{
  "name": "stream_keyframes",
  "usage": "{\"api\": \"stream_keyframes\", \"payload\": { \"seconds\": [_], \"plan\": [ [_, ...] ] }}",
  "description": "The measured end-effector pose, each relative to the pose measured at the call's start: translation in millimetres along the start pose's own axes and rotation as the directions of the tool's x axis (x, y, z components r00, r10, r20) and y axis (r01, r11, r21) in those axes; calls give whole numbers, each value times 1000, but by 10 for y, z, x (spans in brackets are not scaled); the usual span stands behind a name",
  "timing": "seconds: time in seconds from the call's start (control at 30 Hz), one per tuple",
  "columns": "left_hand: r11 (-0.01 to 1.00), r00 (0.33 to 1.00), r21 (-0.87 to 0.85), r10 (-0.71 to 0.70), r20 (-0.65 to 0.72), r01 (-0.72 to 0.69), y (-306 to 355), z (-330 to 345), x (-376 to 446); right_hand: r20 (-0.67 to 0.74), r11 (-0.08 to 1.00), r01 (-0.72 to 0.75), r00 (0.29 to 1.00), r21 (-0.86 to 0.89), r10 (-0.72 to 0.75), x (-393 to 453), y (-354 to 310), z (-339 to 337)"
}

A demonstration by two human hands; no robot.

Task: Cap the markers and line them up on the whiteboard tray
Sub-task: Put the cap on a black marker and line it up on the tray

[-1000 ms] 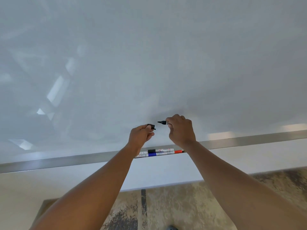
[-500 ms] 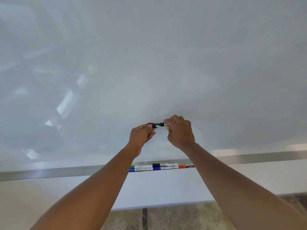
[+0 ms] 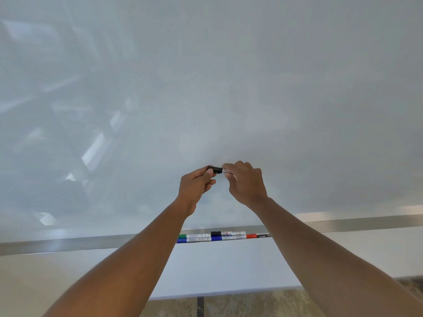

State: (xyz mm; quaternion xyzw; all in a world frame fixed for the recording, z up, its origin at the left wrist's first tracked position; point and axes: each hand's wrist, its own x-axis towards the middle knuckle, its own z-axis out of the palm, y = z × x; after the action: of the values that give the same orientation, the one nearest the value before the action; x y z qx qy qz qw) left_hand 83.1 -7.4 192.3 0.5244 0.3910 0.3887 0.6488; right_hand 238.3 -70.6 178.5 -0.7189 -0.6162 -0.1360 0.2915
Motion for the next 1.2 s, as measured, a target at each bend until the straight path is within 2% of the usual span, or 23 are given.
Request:
{"api": "stream_keyframes", "payload": {
  "seconds": [0.2, 0.37, 0.5, 0.83, 1.2],
  "plan": [
    [995, 998, -82, -51, -21, 49, 48, 9, -27, 17, 999, 20, 1000, 47, -21, -14, 5, -63],
    [982, 994, -157, -108, 12, 108, 39, -25, -17, 21, 995, 25, 999, 93, -27, -24, 62, -95],
    [977, 990, -167, -129, 52, 136, 63, -6, -13, 23, 989, -2, 1000, 151, -1, -45, 103, -104],
    [969, 987, -197, -132, 93, 148, 145, 57, 25, -37, 987, -16, 999, 158, 22, 2, 102, -166],
    [982, 990, -150, -98, 99, 112, 145, 65, 61, 89, 974, -78, 994, 212, 60, 3, 110, -169]
  ]
}}
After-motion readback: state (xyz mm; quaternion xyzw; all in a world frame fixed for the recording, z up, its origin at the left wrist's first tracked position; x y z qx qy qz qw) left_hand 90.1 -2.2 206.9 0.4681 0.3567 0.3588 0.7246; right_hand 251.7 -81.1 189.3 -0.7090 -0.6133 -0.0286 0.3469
